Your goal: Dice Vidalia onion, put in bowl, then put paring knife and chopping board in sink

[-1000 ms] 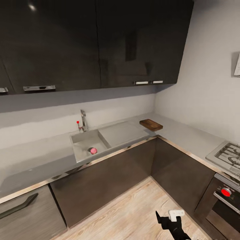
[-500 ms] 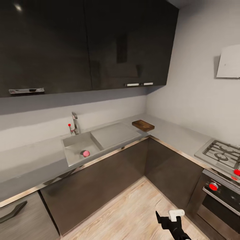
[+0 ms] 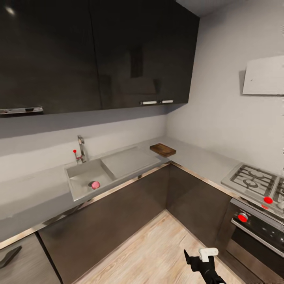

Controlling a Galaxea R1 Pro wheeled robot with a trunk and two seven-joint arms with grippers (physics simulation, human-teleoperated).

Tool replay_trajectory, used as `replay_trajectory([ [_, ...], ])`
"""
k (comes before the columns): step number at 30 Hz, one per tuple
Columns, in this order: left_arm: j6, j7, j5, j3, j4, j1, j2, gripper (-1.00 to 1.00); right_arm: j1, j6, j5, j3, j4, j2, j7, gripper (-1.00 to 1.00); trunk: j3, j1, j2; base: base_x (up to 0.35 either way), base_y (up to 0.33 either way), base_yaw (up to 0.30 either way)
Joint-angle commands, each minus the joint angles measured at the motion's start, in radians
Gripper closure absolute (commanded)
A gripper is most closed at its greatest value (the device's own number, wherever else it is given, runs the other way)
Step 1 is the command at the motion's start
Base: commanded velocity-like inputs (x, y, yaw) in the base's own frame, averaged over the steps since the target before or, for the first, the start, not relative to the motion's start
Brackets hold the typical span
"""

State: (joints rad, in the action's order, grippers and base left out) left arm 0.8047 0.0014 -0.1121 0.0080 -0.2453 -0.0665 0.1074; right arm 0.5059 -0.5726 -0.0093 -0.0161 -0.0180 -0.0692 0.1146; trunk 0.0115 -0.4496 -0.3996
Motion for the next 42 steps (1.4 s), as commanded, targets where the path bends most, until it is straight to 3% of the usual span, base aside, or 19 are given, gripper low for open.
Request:
replay_trajectory([
  [1, 0.001, 0.0, -0.003, 0.0, -0.002, -0.001, 0.0, -1.0, 0.0, -0.003, -0.001, -0.002, 0.001, 0.0, 0.005, -1.0, 0.001, 0.0, 0.0, 0.0, 0.0, -0.118],
  [20, 0.001, 0.0, -0.003, 0.0, -0.001, -0.001, 0.0, -1.0, 0.0, -0.002, -0.001, -0.002, 0.001, 0.002, 0.005, -1.0, 0.026, 0.0, 0.0, 0.0, 0.0, -0.095],
  [25, 0.001, 0.0, -0.003, 0.0, 0.0, -0.001, 0.0, -1.0, 0.0, 0.032, -0.001, -0.003, 0.0, 0.001, 0.006, -1.0, 0.032, 0.0, 0.0, 0.0, 0.0, -0.089],
  [42, 0.001, 0.0, -0.003, 0.0, 0.0, -0.001, 0.0, -1.0, 0.0, 0.052, -0.001, -0.004, 0.0, 0.002, 0.007, -1.0, 0.016, 0.0, 0.0, 0.0, 0.0, -0.182],
])
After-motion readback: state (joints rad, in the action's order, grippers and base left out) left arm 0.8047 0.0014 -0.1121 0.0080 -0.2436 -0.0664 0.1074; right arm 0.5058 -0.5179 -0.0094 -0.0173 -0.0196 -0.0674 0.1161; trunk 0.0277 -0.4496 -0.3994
